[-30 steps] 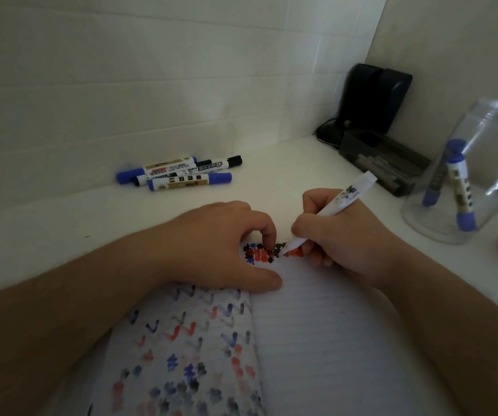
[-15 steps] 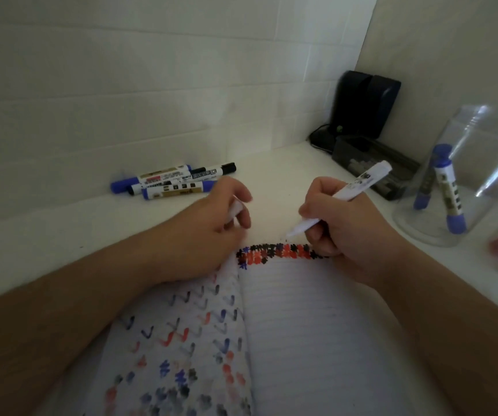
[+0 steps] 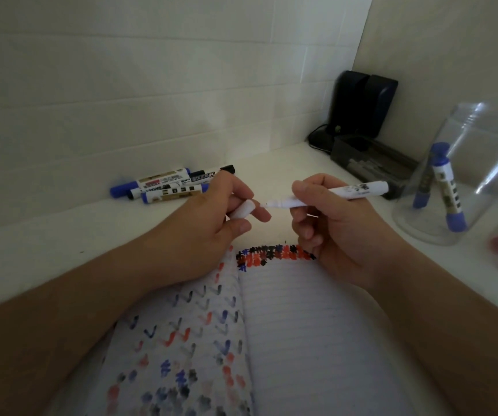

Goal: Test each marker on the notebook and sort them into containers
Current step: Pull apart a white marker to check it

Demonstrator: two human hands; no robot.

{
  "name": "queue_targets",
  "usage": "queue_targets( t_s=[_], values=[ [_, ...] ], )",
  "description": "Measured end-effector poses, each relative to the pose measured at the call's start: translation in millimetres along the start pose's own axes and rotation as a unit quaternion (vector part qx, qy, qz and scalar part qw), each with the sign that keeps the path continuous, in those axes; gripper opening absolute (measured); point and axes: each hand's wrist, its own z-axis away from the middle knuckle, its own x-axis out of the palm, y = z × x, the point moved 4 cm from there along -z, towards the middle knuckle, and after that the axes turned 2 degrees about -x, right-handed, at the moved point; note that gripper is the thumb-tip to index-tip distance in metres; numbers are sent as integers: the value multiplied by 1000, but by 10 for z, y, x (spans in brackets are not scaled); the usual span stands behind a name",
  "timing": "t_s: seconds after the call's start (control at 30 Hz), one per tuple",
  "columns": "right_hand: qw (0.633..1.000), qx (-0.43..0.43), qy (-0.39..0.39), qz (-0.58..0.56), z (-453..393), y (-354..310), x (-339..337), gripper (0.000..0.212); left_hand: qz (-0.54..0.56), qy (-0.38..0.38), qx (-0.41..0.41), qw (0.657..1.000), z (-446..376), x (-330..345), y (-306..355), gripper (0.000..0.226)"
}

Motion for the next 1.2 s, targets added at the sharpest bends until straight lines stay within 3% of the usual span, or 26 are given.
queue_targets(
  t_s=[0.17,0.4,0.5,0.6,0.67,0.87,1.0,1.1,1.2],
  values=[
    [1000,4,-9,4,-2,35,1,19,-23,-1,17,1000,1,9,17,21],
    [996,-53,-45,56,28,35,43,10,-68,30,27,997,-11,-31,2,20],
    [998,-43,-55,7,42,-17,49,16,18,58,35,998,-30,-100,36,16],
    [989,26,-87,-115,55,-51,78,41,135,90,25,987,-39,-146,92,19],
    [987,37,-92,-128,52,-58,102,47,157,103,22,982,-34,-141,111,25],
    [984,44,-52,-166,69,-43,205,41,-5,161,79,984,44,-73,194,12],
    [974,65,-48,-210,65,8,245,41,-44,187,94,977,52,-90,268,11],
    [985,65,-40,-157,19,27,202,39,-20,139,28,990,-33,-85,197,11],
    [1000,-13,-3,15,30,-83,109,25,11,84,-28,996,-59,-116,131,15]
  ],
)
